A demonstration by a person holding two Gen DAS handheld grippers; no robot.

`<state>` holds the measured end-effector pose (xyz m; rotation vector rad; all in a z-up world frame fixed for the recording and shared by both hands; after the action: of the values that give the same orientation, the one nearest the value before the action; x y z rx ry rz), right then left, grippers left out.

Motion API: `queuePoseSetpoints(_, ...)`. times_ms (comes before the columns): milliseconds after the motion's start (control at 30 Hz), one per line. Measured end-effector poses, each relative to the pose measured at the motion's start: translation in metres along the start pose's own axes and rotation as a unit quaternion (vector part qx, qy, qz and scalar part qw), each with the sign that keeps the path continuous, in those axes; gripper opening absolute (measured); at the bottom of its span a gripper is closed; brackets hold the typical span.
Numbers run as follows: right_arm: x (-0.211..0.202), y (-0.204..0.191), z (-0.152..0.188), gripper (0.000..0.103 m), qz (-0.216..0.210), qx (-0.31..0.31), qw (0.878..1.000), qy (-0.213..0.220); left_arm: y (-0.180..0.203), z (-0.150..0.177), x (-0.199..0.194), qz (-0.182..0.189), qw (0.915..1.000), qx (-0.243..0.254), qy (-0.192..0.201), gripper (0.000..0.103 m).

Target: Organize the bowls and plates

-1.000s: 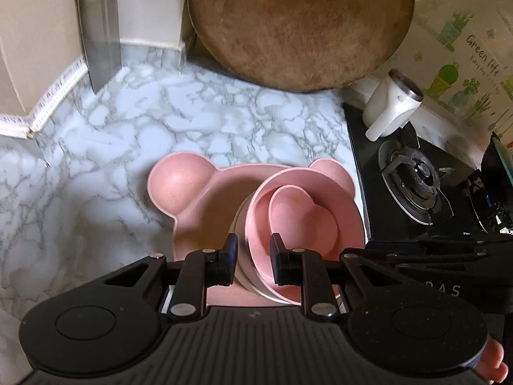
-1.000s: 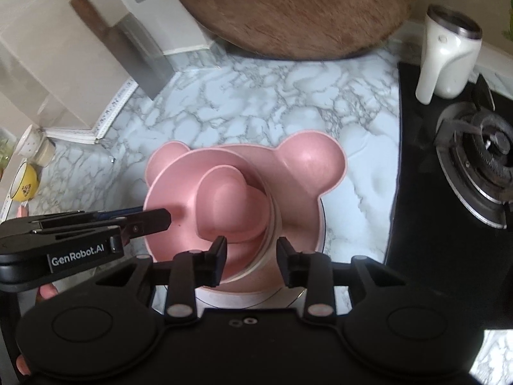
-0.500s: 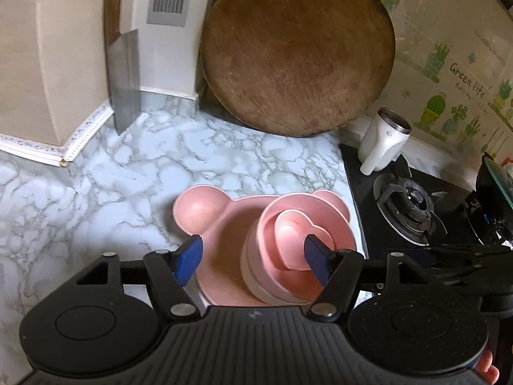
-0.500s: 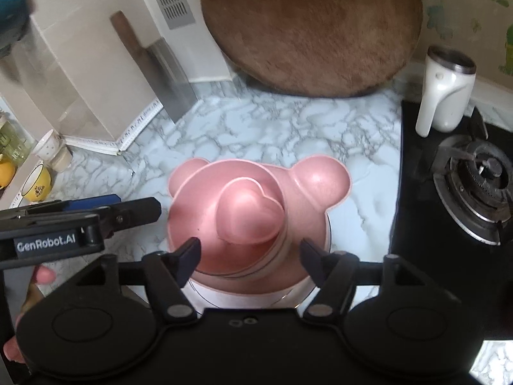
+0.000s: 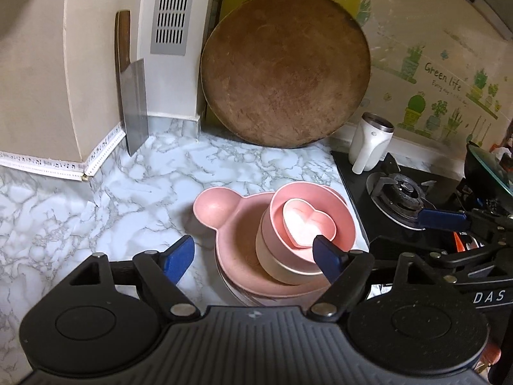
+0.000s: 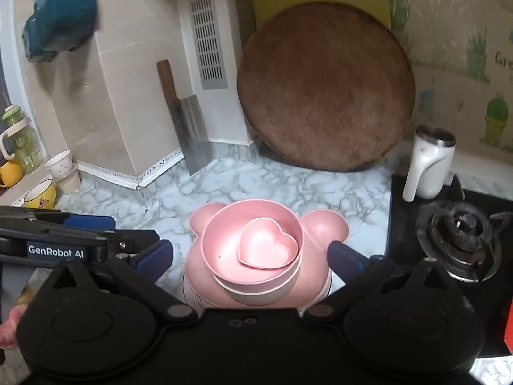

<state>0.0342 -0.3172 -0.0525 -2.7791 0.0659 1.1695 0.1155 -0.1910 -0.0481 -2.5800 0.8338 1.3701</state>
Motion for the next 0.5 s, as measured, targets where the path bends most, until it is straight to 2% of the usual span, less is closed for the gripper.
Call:
queuePoseSetpoints(67, -0.003, -0.003, 0.006, 0.103, -0.003, -0.006, 1.0, 0.011, -0.001, 0.005, -0.002, 0.009, 1.0, -0.002, 0.002, 0.083)
queuePoseSetpoints(133, -0.006, -0.005, 0.011, 0.103, -0.006, -0.005, 1.0, 0.021, -0.002, 0.011, -0.003, 0.013, 0.9999, -0.004, -0.003, 0.1)
queuePoseSetpoints(167, -0.007, -0.005, 0.014, 0.103, -0.015, 0.0, 1.0, 0.025, -0.004, 0.013, -0.004, 0.012, 0.9999, -0.006, -0.001, 0.103)
queuePoseSetpoints(267, -0.013, -0.007, 0.021, 0.103, -0.02, 0.009, 0.999, 0.033, -0.006, 0.02, -0.005, 0.014, 0.9998, -0.01, -0.003, 0.103)
queuePoseSetpoints(400, -0.016, -0.011, 0.025, 0.103, 0.009, 0.006, 0.999, 0.035, -0.01, 0.026, -0.006, 0.005, 0.9999, -0.012, -0.002, 0.103)
queuePoseSetpoints(500, -0.017, -0.012, 0.027, 0.103, 0.013, 0.01, 0.999, 0.035, -0.012, 0.031, -0.006, 0.002, 0.9999, -0.013, -0.002, 0.103)
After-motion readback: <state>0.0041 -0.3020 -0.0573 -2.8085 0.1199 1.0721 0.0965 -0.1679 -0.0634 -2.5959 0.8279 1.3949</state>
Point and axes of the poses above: each gripper's, at about its wrist camera, not at the fingertips, and x roughly the way its jaws point, y to its right, z to its underside, the point moved 7 cm from there along x, roughly the way its jaws point, and after that the axes turned 15 degrees about -y, right-handed, at the moved point
